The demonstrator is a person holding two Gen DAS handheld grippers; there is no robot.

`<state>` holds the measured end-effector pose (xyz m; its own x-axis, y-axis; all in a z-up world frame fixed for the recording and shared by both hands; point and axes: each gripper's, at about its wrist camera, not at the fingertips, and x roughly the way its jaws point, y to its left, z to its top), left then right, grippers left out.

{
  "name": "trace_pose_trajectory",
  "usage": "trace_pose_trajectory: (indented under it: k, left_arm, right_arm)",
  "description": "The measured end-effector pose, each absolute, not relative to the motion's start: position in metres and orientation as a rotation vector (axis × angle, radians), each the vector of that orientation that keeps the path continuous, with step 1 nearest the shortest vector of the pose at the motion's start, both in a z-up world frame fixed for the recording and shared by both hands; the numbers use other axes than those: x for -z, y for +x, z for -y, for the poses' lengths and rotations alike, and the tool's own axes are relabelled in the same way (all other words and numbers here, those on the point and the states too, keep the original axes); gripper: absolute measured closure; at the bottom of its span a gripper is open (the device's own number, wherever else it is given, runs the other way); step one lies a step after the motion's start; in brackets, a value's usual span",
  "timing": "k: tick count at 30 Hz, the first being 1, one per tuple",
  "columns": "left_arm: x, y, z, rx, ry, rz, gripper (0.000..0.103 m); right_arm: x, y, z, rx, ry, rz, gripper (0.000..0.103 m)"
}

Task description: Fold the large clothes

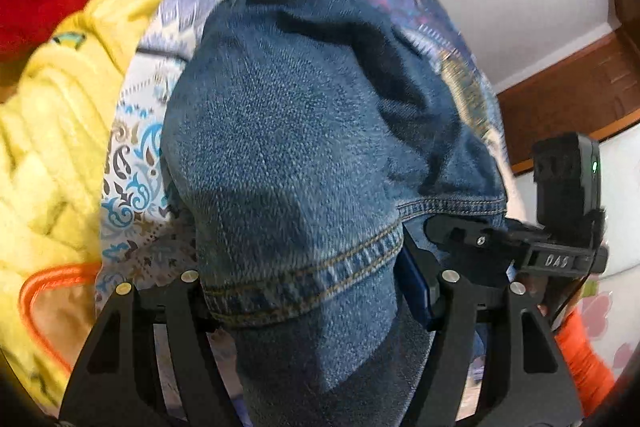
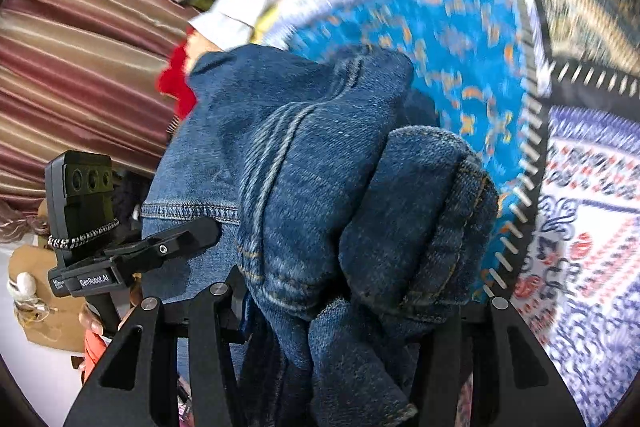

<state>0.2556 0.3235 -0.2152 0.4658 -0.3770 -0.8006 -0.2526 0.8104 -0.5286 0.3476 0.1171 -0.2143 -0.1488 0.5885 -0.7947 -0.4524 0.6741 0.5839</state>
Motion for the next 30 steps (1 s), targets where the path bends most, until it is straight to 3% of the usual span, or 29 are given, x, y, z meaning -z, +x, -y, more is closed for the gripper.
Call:
trace_pose_trajectory:
  k: [8,13,16,22,30]
  left_arm:
    - [0.240,0.222,-0.326,0.072,-0.632,-1.083,0.020]
    - [0.211,0.193,-0.305,-0.030,-0.440,-1.019,0.015]
    - [0.204,0.173,-0.296,-0.057,-0.393,-1.024,0.012]
    - [0.199,0.136,-0.284,-0.126,-0.263,-1.042,0.012]
    - [0.171,0.173,-0.299,-0.250,-0.161,-0.934,0.012]
  right_arm:
    - [0.215,0.325,-0.137,-0.980,-0.136,-1.362,0.044]
    - [0.210,0.317,-0.136,-0.912,-0.196,-1.347,0.017]
    - [0.210,0.313,-0.121,-0.907,-0.199,-1.361,0.010]
    - [0.200,0.306,-0.086,-0.902,-0.165,-1.383,0.009]
    - [0.142,0.301,-0.067,-0.880,-0.178,-1.165,0.009]
